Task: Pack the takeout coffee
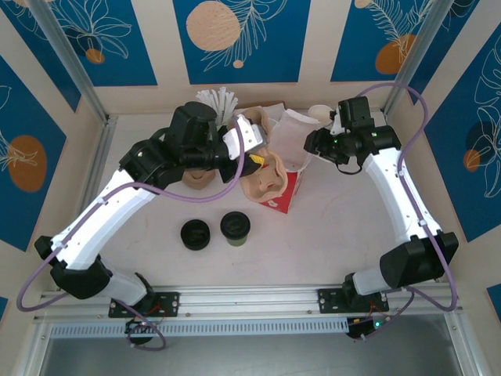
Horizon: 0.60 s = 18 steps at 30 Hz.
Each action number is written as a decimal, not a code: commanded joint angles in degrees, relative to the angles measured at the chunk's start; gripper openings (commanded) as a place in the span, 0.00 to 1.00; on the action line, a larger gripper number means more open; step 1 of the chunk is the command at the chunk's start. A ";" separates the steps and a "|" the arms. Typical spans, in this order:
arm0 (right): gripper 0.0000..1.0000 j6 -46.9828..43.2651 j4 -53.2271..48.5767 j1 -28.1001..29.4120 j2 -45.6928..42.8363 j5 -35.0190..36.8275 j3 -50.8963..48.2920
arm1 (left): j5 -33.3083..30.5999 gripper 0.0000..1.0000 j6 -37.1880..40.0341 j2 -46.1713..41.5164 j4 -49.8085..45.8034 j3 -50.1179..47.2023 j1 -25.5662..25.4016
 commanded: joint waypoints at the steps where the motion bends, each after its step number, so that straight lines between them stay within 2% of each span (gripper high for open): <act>1: 0.46 -0.34 0.51 -0.41 1.28 -2.33 -0.62 | 3.10 0.36 -2.23 0.39 2.74 2.06 -0.40; 4: 0.28 -0.98 0.27 -0.40 1.01 -2.83 -0.41 | 4.12 0.36 -3.36 0.56 3.76 1.98 -0.41; 11: 0.05 -3.89 -1.71 -1.18 -2.34 -3.58 -0.66 | 6.88 0.35 -6.78 0.81 6.68 1.63 -0.40; 13: 0.00 -4.96 -2.96 -1.35 -3.89 -3.67 -0.51 | 7.81 0.35 -7.94 0.91 7.40 1.74 -0.47; 18: 0.00 -7.53 -6.88 -1.73 -8.51 -5.38 -0.27 | 10.77 0.35 -10.61 0.91 9.30 1.78 -0.40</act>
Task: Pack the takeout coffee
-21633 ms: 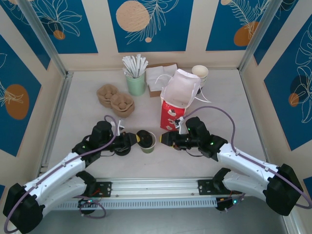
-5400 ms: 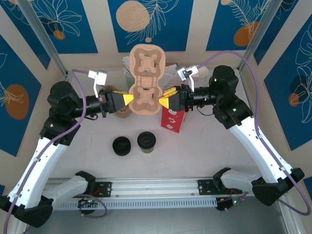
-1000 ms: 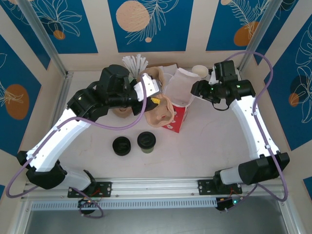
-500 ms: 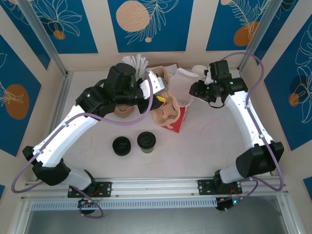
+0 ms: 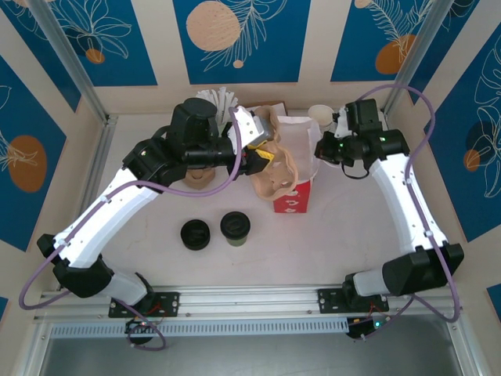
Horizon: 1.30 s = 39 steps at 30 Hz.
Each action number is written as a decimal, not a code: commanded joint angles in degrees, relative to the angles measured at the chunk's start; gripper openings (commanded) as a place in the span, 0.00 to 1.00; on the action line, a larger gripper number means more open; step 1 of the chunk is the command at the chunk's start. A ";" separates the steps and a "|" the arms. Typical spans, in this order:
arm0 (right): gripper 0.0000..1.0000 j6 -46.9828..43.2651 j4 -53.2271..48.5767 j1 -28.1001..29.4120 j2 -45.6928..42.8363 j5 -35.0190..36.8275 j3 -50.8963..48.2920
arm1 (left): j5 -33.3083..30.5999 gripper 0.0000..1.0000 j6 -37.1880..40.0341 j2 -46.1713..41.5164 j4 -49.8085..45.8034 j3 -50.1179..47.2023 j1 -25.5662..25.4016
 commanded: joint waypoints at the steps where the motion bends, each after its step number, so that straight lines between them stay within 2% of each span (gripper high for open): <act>1: 0.00 -3.10 -4.42 -0.35 -4.49 -3.00 0.00 | 4.24 0.35 -3.14 0.48 3.26 1.81 -0.40; 18: 0.00 -8.25 -15.99 0.82 -14.15 -8.94 -4.84 | 14.23 0.35 -7.12 6.25 4.08 -0.18 -2.15; 29: 0.00 -10.40 -17.75 4.08 -14.15 1.63 -6.80 | 18.38 0.35 -8.18 11.54 6.33 -2.60 -3.06; 33: 0.00 -10.80 -18.08 4.78 -13.54 3.21 -6.09 | 20.39 0.36 -7.86 12.61 7.02 -3.58 -3.22; 39: 0.00 -10.45 -17.26 5.38 -13.92 4.23 -5.77 | 22.21 0.36 -5.53 14.81 1.90 -1.54 -3.23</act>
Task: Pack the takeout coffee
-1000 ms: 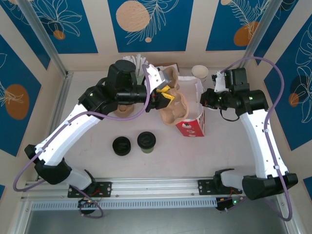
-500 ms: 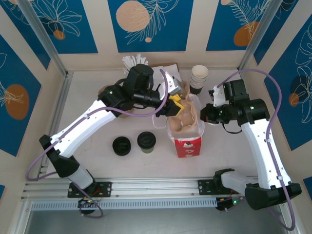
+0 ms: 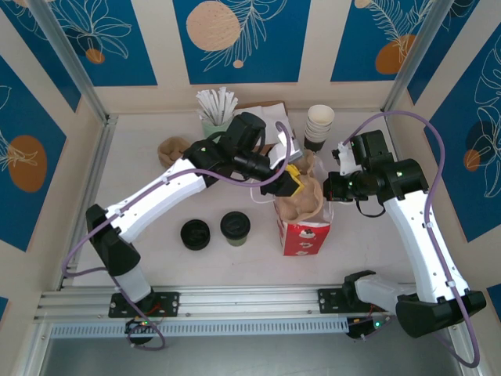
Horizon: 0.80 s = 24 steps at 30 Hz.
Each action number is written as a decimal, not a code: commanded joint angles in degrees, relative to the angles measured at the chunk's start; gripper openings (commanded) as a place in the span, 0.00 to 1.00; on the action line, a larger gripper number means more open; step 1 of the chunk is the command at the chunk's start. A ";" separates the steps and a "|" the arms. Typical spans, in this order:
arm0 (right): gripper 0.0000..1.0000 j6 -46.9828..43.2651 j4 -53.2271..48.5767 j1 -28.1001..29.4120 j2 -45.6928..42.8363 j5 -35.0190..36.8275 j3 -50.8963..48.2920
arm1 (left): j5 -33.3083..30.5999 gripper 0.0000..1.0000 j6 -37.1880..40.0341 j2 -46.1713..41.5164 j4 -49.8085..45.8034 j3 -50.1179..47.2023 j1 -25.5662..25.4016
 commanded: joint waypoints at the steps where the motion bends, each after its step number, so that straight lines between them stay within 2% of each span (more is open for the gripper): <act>1: 0.00 -0.54 -0.76 0.44 -0.35 1.30 1.68 | 3.88 0.36 2.03 1.31 -3.28 2.07 -0.75; 17: 0.00 0.25 0.98 3.16 -2.16 0.24 1.18 | 3.14 0.35 4.67 9.02 -14.46 11.69 0.20; 24: 0.00 1.08 1.53 3.34 -2.78 -0.50 0.62 | 7.05 0.35 2.90 9.10 -13.71 13.99 0.11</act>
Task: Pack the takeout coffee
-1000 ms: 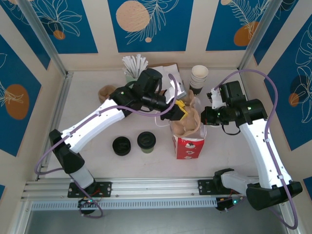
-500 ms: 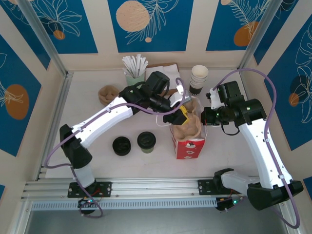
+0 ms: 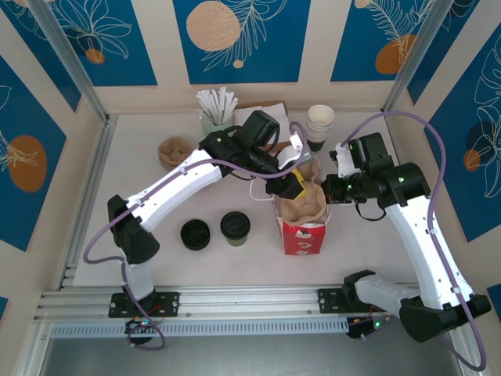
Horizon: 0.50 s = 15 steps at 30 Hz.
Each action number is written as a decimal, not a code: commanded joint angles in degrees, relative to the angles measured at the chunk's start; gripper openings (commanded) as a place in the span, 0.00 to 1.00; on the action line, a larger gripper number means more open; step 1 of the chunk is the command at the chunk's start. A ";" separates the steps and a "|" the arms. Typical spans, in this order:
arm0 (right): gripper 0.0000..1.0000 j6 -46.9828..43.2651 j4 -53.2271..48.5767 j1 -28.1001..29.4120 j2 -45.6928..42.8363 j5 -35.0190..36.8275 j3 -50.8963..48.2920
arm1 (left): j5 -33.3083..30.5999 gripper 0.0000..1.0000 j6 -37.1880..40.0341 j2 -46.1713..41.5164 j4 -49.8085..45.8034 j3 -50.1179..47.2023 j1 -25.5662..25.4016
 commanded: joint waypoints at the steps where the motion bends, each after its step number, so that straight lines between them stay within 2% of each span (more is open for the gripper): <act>1: 0.00 0.82 1.08 0.45 -1.02 -1.33 0.38 | 4.06 0.35 -0.64 0.02 -0.78 2.38 0.10; 8: 0.00 0.88 1.26 0.43 -1.15 -1.24 0.27 | 4.55 0.35 -1.19 -1.49 -0.96 1.91 0.11; 15: 0.00 0.37 1.60 0.42 -1.37 -2.63 -0.04 | 1.38 0.35 0.53 -0.40 -3.81 1.99 0.71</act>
